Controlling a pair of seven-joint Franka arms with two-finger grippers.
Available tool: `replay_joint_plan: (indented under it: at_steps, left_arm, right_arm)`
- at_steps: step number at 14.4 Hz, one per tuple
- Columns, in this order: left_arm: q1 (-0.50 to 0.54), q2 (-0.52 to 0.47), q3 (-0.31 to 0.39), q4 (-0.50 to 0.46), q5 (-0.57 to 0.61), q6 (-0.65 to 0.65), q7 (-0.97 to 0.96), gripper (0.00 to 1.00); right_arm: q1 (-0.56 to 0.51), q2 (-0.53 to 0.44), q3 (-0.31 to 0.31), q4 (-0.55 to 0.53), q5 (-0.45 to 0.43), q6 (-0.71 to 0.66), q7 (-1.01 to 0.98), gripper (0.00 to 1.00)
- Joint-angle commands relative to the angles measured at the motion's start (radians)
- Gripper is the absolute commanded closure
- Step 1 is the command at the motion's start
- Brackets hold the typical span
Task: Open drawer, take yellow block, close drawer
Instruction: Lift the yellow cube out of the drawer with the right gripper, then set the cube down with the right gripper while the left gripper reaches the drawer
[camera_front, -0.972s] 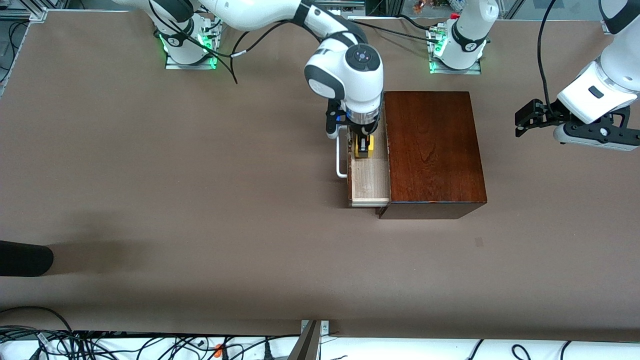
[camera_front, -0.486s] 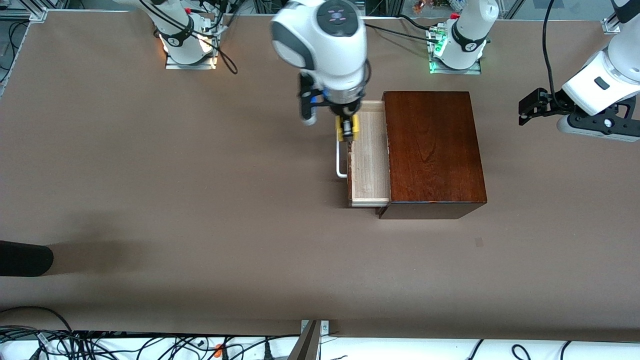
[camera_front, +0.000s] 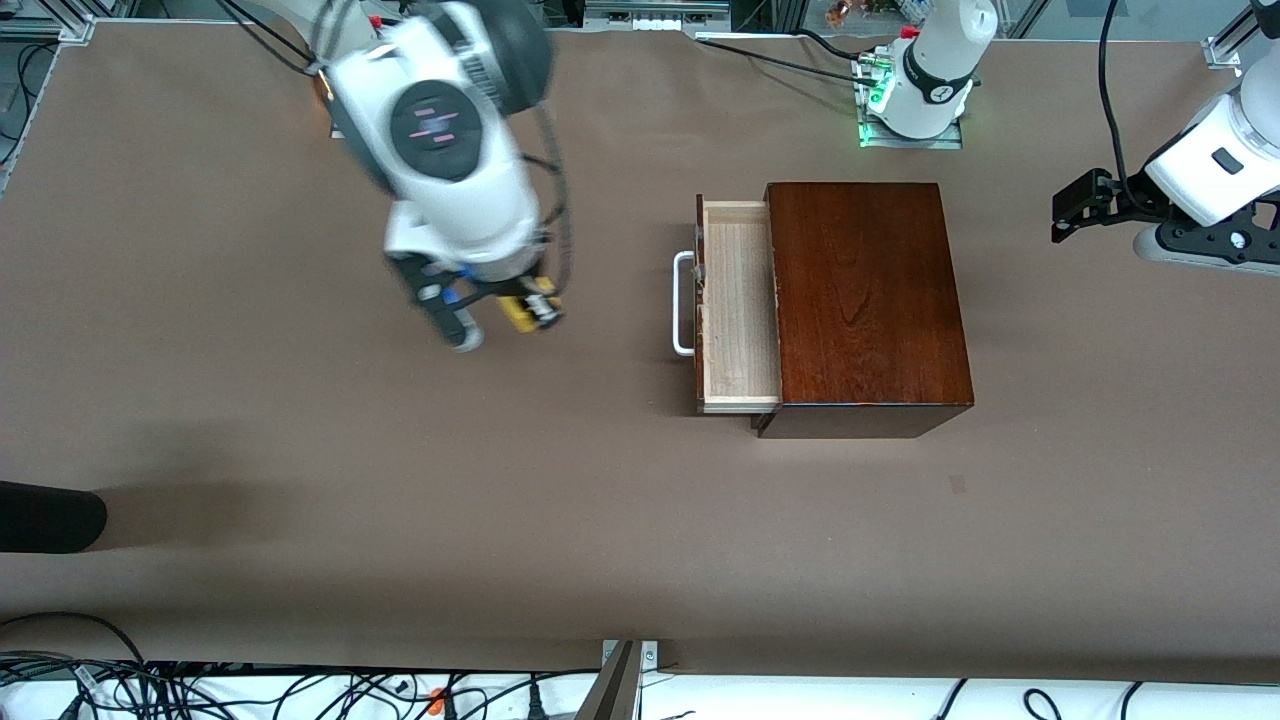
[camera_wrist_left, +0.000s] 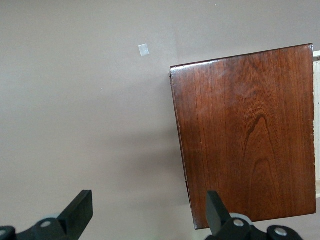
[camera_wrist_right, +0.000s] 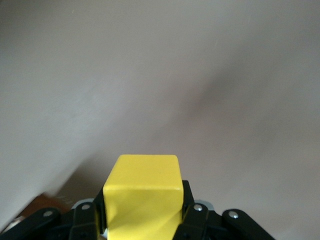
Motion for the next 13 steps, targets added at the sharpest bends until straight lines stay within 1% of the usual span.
replay_joint_plan:
  at_steps: [1,2,3,4,5,6,8,9,11,12,13]
  left_arm:
    - [0.001,0.0,-0.004,0.018,0.005,-0.024,0.02,0.0]
    - [0.001,0.0,-0.007,0.018,0.003,-0.025,0.019,0.0]
    - [0.001,0.002,-0.007,0.018,0.003,-0.025,0.019,0.0]
    - [0.0,0.004,-0.009,0.018,0.003,-0.025,0.02,0.0]
    - [0.0,0.004,-0.01,0.02,0.003,-0.025,0.02,0.0]
    - [0.0,0.004,-0.01,0.018,0.0,-0.024,0.02,0.0]
    - [-0.014,0.017,-0.013,0.02,-0.006,-0.025,0.016,0.0]
    - [-0.017,0.023,-0.027,0.018,-0.01,-0.028,0.019,0.0]
    - [-0.019,0.04,-0.097,0.017,-0.023,-0.032,0.019,0.0]
    - [-0.019,0.053,-0.14,0.015,-0.027,-0.053,0.02,0.0]
    - [-0.022,0.071,-0.183,0.017,-0.035,-0.082,0.026,0.0]
  right_arm:
    - [-0.107,-0.26,-0.055,-0.347,0.05,0.044,-0.292,1.0]
    - [-0.109,-0.323,-0.122,-0.432,0.07,0.067,-0.415,1.0]
    - [-0.109,-0.392,-0.211,-0.534,0.104,0.114,-0.568,1.0]
    - [-0.108,-0.444,-0.283,-0.619,0.127,0.151,-0.711,1.0]
    - [-0.108,-0.48,-0.354,-0.69,0.132,0.18,-0.844,1.0]
    - [-0.108,-0.495,-0.423,-0.74,0.132,0.2,-0.963,1.0]
    - [-0.108,-0.497,-0.544,-0.808,0.132,0.263,-1.199,1.0]
    - [-0.108,-0.491,-0.601,-0.854,0.132,0.33,-1.311,1.0]
    - [-0.109,-0.48,-0.687,-0.984,0.13,0.531,-1.5,1.0]
    - [-0.109,-0.459,-0.719,-1.033,0.13,0.623,-1.563,1.0]
    - [-0.109,-0.421,-0.738,-1.06,0.132,0.694,-1.618,1.0]
